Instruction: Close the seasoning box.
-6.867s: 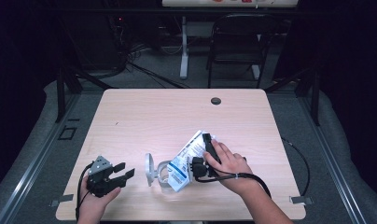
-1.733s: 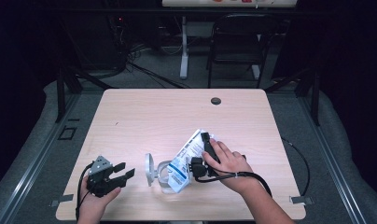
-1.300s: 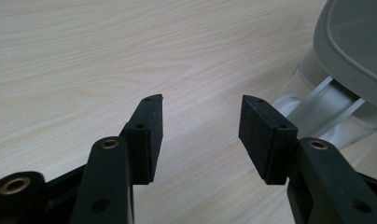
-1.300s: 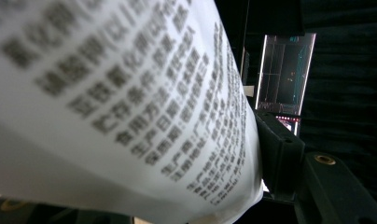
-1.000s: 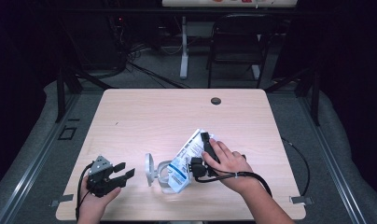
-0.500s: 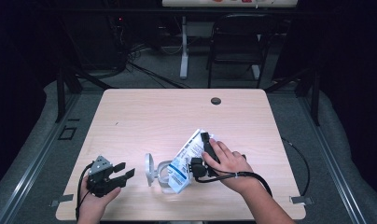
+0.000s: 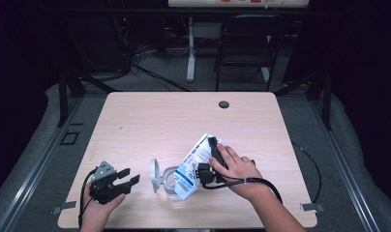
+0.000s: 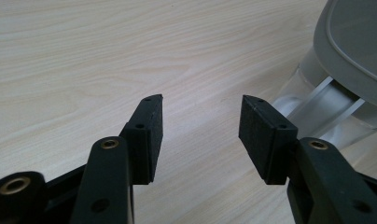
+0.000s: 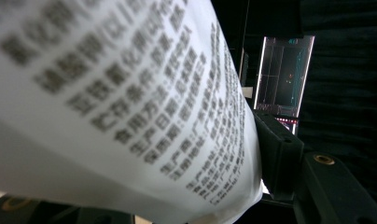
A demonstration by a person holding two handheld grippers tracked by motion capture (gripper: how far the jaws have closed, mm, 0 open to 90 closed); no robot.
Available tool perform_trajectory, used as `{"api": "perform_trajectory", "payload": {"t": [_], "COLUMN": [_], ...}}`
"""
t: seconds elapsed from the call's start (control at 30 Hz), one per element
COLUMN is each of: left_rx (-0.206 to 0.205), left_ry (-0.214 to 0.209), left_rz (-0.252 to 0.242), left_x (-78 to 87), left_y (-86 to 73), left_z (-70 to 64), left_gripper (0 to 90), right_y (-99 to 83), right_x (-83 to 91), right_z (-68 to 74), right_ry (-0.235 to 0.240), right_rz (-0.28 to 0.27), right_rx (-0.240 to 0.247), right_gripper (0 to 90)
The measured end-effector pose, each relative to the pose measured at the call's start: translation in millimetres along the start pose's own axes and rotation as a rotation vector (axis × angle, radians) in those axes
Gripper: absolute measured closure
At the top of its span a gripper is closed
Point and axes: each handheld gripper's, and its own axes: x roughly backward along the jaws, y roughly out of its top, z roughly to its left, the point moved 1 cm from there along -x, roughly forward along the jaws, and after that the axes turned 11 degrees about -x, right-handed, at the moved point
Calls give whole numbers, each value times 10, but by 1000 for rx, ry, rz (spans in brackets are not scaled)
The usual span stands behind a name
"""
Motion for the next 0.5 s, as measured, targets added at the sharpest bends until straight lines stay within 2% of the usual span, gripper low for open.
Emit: {"api": "perform_trajectory", "payload": {"t": [0.5], "left_rx": [1], "left_ry": [6], "left_rz": [-8], "left_x": [-7], "left_y": [-4], "left_z": [3], "left_gripper": [502], "right_y": [7], "right_x": [13], "right_z": [-13], "right_ry": [0], "right_rz": [9], "right_rx": [11], "right_gripper": [483]}}
